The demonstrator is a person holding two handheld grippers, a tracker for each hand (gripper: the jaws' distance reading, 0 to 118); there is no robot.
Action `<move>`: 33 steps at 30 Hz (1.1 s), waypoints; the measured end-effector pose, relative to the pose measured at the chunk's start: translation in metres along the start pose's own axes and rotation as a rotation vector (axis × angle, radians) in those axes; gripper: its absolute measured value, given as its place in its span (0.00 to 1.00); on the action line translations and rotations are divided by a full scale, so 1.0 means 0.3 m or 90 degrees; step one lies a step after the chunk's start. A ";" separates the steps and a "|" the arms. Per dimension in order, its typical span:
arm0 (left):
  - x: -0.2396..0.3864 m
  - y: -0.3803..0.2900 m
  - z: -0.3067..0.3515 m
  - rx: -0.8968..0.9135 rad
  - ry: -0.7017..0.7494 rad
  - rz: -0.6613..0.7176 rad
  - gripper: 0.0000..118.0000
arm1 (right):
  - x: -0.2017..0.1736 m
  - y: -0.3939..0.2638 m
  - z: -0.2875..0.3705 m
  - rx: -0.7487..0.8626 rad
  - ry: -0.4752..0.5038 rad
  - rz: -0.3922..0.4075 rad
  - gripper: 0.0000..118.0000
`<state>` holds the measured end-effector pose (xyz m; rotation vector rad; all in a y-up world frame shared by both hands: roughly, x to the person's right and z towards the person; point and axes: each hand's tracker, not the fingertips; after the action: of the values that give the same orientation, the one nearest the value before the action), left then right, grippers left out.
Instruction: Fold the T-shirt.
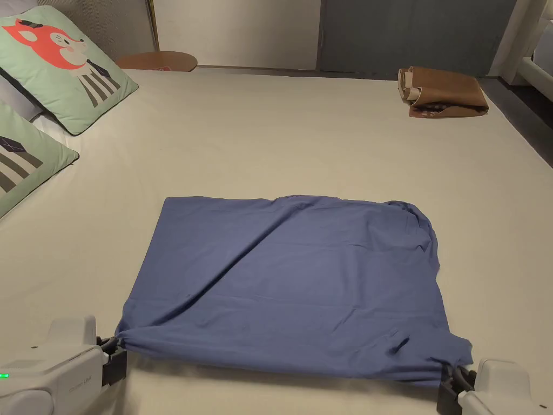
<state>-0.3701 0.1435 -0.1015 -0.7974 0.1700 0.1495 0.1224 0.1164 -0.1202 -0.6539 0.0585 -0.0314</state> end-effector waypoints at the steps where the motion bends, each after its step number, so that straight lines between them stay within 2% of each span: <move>1: 0.001 0.019 -0.008 0.004 0.000 -0.003 0.04 | 0.006 0.022 -0.022 0.011 0.003 0.002 0.08; 11: 0.050 0.278 -0.160 0.040 0.011 -0.031 0.04 | -0.027 0.319 -0.225 0.077 -0.004 0.025 0.08; 16: 0.072 0.388 -0.339 0.019 0.017 -0.039 0.04 | -0.053 0.417 -0.405 0.043 -0.030 0.053 0.08; 20: 0.101 0.424 -0.503 -0.022 0.037 -0.077 0.04 | -0.054 0.454 -0.559 -0.010 -0.044 0.066 0.08; 24: 0.128 0.416 -0.596 -0.068 0.049 -0.086 0.03 | -0.032 0.442 -0.688 -0.069 -0.049 0.045 0.08; 28: 0.138 0.398 -0.610 -0.067 0.052 -0.077 0.03 | -0.030 0.420 -0.700 -0.086 -0.048 0.034 0.08; 33: 0.147 0.418 -0.547 -0.062 0.042 -0.075 0.06 | -0.028 0.440 -0.631 -0.081 -0.043 -0.003 0.10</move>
<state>-0.3674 0.1146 -0.3106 -0.9072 0.1787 0.0204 0.1034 0.1067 -0.3500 -0.7810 -0.0058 -0.0100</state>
